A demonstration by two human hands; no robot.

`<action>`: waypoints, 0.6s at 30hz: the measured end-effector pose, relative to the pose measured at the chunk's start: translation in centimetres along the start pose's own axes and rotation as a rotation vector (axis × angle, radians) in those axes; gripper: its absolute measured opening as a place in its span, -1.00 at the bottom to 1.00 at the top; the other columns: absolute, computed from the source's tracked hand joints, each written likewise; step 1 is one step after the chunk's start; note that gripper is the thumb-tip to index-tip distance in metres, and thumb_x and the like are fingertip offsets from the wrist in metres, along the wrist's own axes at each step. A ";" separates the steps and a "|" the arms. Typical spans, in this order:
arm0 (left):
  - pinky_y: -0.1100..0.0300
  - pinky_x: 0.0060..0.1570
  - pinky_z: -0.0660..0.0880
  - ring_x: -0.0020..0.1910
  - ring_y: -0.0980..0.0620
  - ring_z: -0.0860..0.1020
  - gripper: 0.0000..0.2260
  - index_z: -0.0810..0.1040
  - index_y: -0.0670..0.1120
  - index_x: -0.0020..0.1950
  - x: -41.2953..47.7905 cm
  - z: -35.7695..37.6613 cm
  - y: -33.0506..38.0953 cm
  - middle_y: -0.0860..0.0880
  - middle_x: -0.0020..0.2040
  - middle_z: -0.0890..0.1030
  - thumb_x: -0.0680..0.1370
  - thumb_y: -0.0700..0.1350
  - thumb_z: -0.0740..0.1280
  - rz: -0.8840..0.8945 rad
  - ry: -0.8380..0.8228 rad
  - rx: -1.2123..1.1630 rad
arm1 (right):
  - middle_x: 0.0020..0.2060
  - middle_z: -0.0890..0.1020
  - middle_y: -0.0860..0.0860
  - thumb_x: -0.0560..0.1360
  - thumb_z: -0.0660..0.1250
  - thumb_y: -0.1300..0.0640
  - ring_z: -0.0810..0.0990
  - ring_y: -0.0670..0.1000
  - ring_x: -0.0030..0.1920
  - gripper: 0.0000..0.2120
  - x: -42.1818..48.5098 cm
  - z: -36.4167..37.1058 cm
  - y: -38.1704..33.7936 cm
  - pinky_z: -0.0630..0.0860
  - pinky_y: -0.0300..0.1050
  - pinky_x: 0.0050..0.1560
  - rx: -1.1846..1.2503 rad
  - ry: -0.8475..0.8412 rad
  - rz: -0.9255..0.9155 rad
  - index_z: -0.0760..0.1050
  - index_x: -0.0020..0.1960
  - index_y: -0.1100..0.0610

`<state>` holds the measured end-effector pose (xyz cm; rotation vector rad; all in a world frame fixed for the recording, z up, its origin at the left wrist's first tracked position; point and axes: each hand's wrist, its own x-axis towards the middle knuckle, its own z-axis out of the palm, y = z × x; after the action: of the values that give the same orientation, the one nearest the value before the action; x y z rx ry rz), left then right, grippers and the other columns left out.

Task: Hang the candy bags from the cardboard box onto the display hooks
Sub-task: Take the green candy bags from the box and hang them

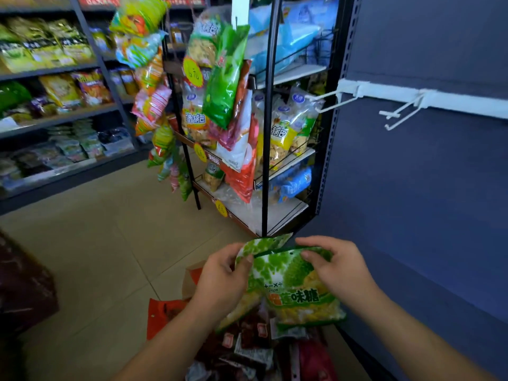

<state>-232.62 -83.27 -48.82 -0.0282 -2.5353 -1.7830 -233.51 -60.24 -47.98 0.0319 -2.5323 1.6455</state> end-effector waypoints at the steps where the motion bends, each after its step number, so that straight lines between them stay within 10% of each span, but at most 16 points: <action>1: 0.18 -0.20 0.54 -0.20 0.19 0.65 -0.81 0.70 0.08 0.04 -0.5 0.0 1.3 0.14 -0.15 0.73 0.66 -0.15 0.32 0.046 0.002 -0.017 | -0.15 0.71 -0.20 0.56 0.45 0.29 0.61 -0.07 -0.45 -0.75 -0.7 -0.6 -0.7 0.47 -0.28 -0.49 0.015 0.033 -0.018 0.73 0.12 -0.02; 5: 0.32 -0.33 0.38 -0.38 0.24 0.44 -0.85 0.69 0.00 -0.04 -2.3 -0.2 6.6 0.19 -0.38 0.54 0.65 -0.11 0.33 0.218 -0.065 0.022 | -0.07 0.69 -0.17 0.54 0.48 0.23 0.52 0.00 -0.53 -0.62 -2.2 -4.1 -4.5 0.49 -0.21 -0.49 0.020 0.145 -0.095 0.60 0.23 -0.18; 11: 0.24 -0.42 0.31 -0.48 0.17 0.33 -0.75 0.61 0.02 -0.28 -2.8 -0.7 13.7 0.15 -0.49 0.38 0.60 -0.08 0.42 0.288 -0.144 0.055 | -0.28 0.72 -0.05 0.47 0.54 0.21 0.68 0.13 -0.26 -0.78 -1.8 -7.6 -10.9 0.55 -0.02 -0.22 -0.063 0.135 -0.156 0.64 -0.20 -0.09; 18: 0.33 -0.46 0.24 -0.50 0.21 0.31 -0.64 0.50 0.04 -0.40 -0.9 -1.4 21.5 0.15 -0.49 0.38 0.59 -0.15 0.42 0.395 -0.063 0.108 | -0.17 0.73 0.05 0.52 0.51 0.17 0.65 0.10 -0.28 -0.85 -1.1 -12.6 -16.8 0.63 0.19 -0.14 -0.020 0.013 -0.161 0.69 -0.07 -0.09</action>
<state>-230.84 -77.32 -28.14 -0.5481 -2.4417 -1.5142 -229.91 -55.68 -27.80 0.2166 -2.4643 1.5551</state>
